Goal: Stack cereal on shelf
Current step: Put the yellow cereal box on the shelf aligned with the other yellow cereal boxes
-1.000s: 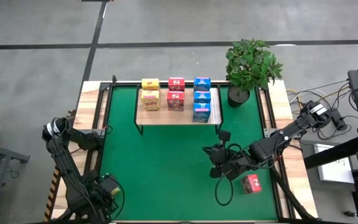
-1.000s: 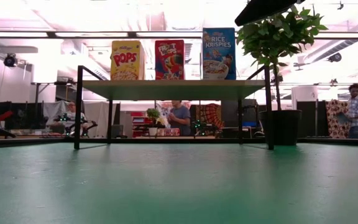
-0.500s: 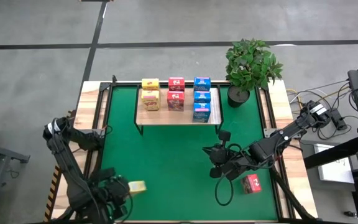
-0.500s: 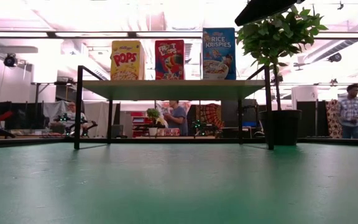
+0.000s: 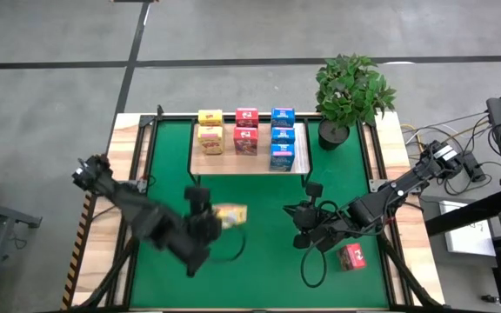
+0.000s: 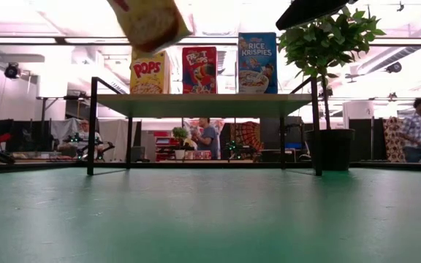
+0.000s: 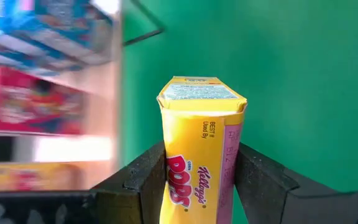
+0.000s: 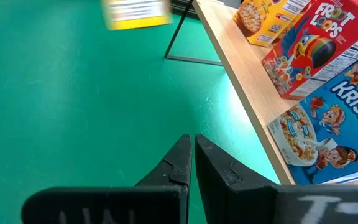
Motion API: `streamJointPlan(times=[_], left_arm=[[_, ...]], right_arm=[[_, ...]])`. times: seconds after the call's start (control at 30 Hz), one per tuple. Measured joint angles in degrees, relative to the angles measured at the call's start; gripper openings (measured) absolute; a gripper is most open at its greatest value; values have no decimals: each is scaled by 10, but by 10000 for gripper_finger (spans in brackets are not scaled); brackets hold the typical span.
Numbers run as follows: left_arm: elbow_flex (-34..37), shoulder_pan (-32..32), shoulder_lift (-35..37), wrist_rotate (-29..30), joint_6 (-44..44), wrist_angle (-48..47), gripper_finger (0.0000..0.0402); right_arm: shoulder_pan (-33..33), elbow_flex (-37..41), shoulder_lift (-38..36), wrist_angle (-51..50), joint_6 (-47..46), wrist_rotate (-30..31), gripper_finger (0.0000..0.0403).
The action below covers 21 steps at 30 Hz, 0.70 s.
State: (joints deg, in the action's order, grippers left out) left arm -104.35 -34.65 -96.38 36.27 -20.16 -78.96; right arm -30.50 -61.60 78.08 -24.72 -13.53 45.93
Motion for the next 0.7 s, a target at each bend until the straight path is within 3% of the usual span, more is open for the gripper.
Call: streamJointPlan(times=[0.2, 0.37, 0.7], left_arm=[[-72, 126, 1, -23, 116, -114, 155], [-98, 230, 8, -148, 200, -110, 155], [-67, 377, 9, -223, 300, -110, 155]], right_arm=[[0, 0, 0, 2, 0, 0, 11], [0, 0, 0, 6, 0, 0, 11], [0, 0, 0, 17, 0, 0, 11]])
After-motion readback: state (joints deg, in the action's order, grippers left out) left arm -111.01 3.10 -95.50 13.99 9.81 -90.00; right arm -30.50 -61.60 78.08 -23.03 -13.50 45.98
